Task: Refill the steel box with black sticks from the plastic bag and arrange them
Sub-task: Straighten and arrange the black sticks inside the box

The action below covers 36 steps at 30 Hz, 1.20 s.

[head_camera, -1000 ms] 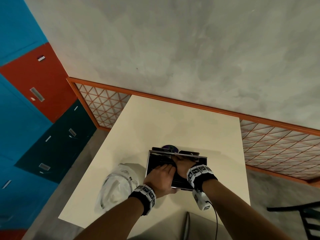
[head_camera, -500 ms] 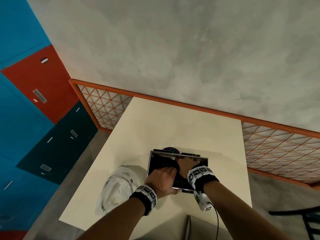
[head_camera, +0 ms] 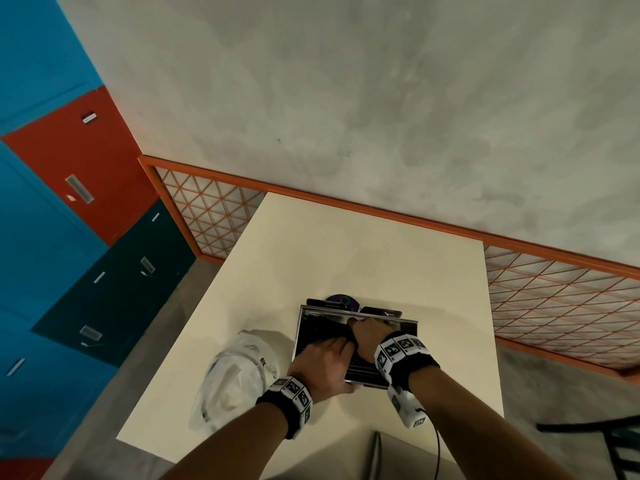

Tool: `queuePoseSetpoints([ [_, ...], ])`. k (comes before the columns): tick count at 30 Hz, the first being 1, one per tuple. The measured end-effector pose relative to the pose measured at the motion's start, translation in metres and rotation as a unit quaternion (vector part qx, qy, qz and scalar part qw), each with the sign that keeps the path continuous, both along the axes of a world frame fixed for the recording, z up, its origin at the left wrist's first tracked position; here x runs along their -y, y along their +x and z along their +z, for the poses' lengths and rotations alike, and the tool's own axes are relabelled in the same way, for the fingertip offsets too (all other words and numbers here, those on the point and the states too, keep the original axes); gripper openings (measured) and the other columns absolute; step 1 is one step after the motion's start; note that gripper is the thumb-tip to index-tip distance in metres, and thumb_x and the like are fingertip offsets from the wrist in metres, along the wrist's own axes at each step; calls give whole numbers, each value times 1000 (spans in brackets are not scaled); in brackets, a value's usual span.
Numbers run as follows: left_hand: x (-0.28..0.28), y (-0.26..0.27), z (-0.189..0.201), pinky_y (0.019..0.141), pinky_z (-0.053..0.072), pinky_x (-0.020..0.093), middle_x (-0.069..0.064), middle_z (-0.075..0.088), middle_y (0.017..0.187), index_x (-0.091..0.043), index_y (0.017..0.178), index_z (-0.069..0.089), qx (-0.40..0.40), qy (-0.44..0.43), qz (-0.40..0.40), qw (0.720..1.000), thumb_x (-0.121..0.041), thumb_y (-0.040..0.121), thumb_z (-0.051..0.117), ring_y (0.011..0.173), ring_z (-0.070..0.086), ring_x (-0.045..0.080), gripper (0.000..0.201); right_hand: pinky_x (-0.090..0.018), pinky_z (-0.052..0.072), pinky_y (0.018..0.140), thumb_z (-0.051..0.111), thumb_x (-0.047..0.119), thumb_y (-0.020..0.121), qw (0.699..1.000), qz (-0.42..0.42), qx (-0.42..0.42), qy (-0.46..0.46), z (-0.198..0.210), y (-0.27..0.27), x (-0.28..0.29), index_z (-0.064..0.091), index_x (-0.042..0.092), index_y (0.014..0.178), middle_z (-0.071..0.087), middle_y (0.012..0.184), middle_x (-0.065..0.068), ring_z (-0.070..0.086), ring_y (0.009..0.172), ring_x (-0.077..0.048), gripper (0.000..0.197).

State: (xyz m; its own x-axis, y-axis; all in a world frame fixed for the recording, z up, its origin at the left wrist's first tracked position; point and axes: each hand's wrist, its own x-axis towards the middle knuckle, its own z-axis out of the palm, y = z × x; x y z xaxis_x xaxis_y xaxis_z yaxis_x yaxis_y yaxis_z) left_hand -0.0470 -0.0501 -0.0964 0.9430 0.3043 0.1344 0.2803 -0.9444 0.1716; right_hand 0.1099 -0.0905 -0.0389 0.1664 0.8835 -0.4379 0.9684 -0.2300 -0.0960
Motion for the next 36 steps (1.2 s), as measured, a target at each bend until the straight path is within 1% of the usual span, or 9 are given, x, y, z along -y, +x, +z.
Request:
queuePoseSetpoints([
  [5,12,-11,-7,70,52,26,-3,63,91,-19,96,60,36,-5,-2,999,-63,73,66,79,62,14,50,-38,47,85,49,21,86,995,65,62,35,7,-5,10,59,12,111,62,107,-14,60,97,-34,28],
  [8,15,-14,-10,70,51,25,-4,63,90,-19,96,59,42,-9,-3,999,-62,71,68,78,62,13,51,-40,53,71,61,22,71,990,70,117,20,9,-13,17,65,11,99,65,84,-13,63,74,-34,30],
  [10,14,-13,-10,72,53,26,-3,64,90,-18,97,59,37,-9,-5,999,-64,72,68,80,63,14,53,-39,55,69,60,22,68,987,62,142,39,4,-16,16,69,9,94,67,77,-13,64,69,-33,30],
  [13,11,-12,-11,75,54,28,-3,65,91,-18,99,61,27,-16,-8,999,-65,74,67,83,63,14,54,-40,51,80,41,16,84,991,68,117,1,11,-20,12,58,2,115,67,97,-18,64,88,-38,38],
  [15,9,-10,-9,75,54,28,-3,65,91,-17,99,62,24,-21,-13,999,-63,75,66,84,62,14,52,-36,46,71,41,13,90,992,74,95,20,16,-17,11,52,3,119,66,103,-18,66,92,-37,33],
  [24,-7,2,-3,78,57,32,-1,71,101,-18,110,62,-36,-66,-4,997,-64,78,62,91,68,19,56,-37,57,75,47,15,89,999,34,22,16,30,-6,1,56,11,116,67,102,-10,67,89,-31,28],
  [28,-14,8,6,76,60,34,-1,70,111,-21,123,57,-46,-89,14,995,-63,78,63,96,69,21,61,-39,53,83,47,18,91,998,40,47,13,38,-3,-4,51,10,125,65,116,-11,65,103,-32,35],
  [33,-27,20,9,86,58,41,1,67,123,-27,135,45,-89,-120,31,988,-71,76,58,104,68,26,75,-35,47,71,49,12,91,997,43,47,31,57,6,-4,39,19,138,65,111,-8,65,99,-32,49],
  [36,-33,27,15,89,56,40,0,66,120,-23,127,50,-98,-127,30,987,-68,77,63,105,66,24,69,-35,42,68,52,23,89,997,37,2,71,69,16,-8,44,22,122,63,104,-6,63,92,-33,34],
])
